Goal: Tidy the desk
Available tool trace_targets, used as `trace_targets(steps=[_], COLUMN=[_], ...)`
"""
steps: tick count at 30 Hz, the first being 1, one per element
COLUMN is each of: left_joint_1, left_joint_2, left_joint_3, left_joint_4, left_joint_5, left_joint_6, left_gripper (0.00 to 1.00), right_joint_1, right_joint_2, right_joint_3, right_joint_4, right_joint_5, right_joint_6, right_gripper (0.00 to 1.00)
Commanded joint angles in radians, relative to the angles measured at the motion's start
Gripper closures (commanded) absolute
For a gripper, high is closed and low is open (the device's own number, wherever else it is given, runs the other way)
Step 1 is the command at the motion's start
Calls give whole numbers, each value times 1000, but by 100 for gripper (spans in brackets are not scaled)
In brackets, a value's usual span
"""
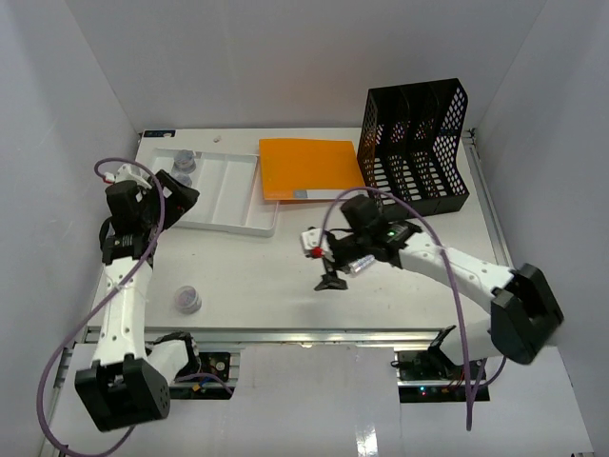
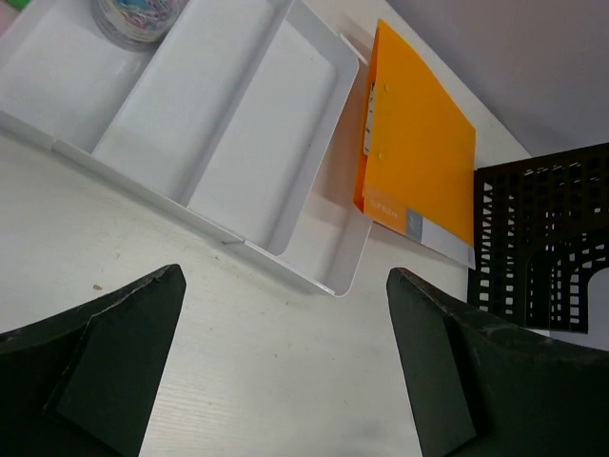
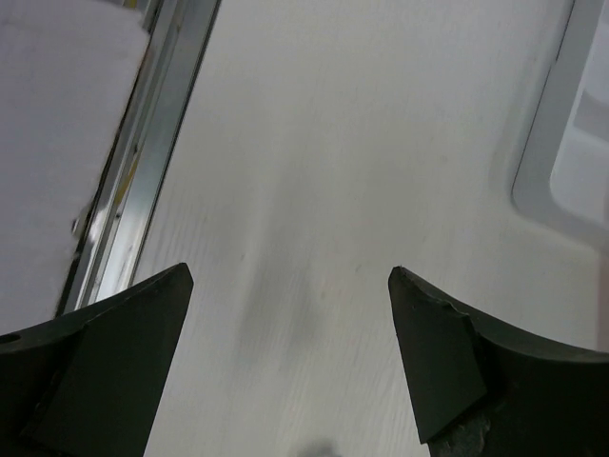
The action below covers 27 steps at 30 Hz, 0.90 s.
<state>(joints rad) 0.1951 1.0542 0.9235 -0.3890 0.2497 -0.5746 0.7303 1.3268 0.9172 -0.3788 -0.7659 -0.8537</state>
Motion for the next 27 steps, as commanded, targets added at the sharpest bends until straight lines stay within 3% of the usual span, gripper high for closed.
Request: trace_targets(steps=[1, 6, 11, 27], left_joint_1=[4, 4, 4, 4], left_joint_2=[-201, -365, -468, -561], left_joint_3=[-30, -31, -20, -40], left_joint_4=[-67, -156, -222, -283], left_joint_5=[-128, -348, -473, -428], left_joint_6=[-35, -27, 7, -16], left_gripper=[2, 2, 2, 2], right_joint_1=[236, 379, 436, 526], right_joint_2=[274, 566, 731, 1033], right_joint_3=[207, 445, 586, 913], right_joint_4=[268, 358, 480, 512], right_joint_5=[294, 318, 317, 318], right_joint_6=[190, 324, 397, 488], right_gripper=[10, 10, 10, 10])
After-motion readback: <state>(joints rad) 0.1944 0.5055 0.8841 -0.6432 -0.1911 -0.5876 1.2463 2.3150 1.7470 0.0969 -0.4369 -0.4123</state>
